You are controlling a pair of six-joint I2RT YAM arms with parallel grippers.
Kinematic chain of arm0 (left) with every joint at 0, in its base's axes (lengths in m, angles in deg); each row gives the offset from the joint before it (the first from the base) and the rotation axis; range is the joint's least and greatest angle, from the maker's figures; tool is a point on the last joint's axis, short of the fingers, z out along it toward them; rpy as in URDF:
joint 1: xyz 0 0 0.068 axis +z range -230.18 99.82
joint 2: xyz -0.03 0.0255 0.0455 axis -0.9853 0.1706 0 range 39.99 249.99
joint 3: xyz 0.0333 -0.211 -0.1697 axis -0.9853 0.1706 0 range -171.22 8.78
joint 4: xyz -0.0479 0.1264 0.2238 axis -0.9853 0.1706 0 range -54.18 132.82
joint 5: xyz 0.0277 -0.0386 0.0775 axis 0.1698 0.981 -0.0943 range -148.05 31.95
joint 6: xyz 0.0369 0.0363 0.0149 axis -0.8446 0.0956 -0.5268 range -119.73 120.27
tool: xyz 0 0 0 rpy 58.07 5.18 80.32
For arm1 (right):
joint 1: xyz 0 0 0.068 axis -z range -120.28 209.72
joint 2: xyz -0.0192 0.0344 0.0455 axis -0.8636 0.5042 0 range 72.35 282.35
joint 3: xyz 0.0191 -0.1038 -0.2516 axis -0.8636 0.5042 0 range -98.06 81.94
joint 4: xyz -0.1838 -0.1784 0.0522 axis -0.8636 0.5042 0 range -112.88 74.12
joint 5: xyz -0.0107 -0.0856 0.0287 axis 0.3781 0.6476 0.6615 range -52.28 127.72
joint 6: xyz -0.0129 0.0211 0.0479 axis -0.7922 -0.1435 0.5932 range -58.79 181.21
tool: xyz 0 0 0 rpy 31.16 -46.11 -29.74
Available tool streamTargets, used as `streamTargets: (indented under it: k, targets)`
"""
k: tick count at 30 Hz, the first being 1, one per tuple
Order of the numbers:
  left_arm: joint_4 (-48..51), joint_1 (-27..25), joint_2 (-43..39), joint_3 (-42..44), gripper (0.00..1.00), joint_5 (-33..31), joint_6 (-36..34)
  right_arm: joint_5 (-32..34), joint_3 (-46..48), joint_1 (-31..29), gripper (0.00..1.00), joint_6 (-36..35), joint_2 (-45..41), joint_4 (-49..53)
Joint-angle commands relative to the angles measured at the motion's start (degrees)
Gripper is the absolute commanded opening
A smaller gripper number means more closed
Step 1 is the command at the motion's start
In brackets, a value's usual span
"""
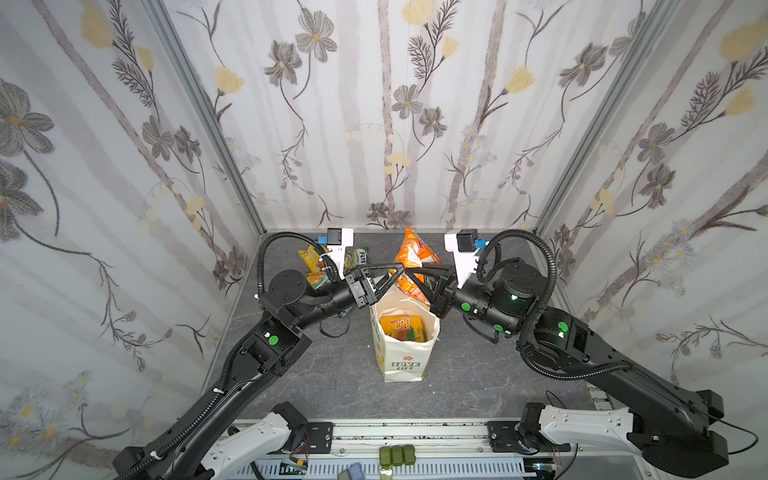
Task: Take the snacks out of the paper bag
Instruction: 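Grasp the orange packet with the left gripper from the right gripper, then carry the orange packet beside the packets with the left gripper while the right withdraws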
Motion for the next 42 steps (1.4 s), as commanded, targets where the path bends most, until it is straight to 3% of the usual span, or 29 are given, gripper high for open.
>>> streamTargets:
  k: [1,9,14,23,28,33,42]
  targets:
    - [-4.8,-0.5,0.6,0.3,0.54,0.6,-0.3,0.0,-0.2,-0.1,0.01,-0.8,0.2,-2.4]
    - [-4.9,-1.6,1.6,-0.2,0.15,1.2,-1.6,0.9,-0.3,-0.1,0.11,-0.9,0.5,-1.0]
    - [-4.6,-1.8,1.4,-0.5,0.00,1.2,-2.3,0.4,-0.7,-0.1,0.22,-1.0,0.3,-1.0]
    - [5.2,-1.7,-1.6,-5.2,0.00,-1.1,-12.7,0.2,-0.7,-0.1,0.51,-1.0,-2.7,-1.8]
    - [10.1,-1.8,-5.2,-6.1,0.00,-6.5,-19.5,-0.4,2.5,-0.1,0.76,-2.0,-6.6,-6.3]
    - [12.4,-1.7,-9.3,-4.9,0.00,-12.1,-24.0,3.3,7.1,0.1,0.97,-2.0,-9.9,-9.4]
    - [16.9,-1.7,-17.9,1.6,0.00,-29.8,-30.4,6.1,12.3,1.1,0.99,-0.4,-11.6,-10.9]
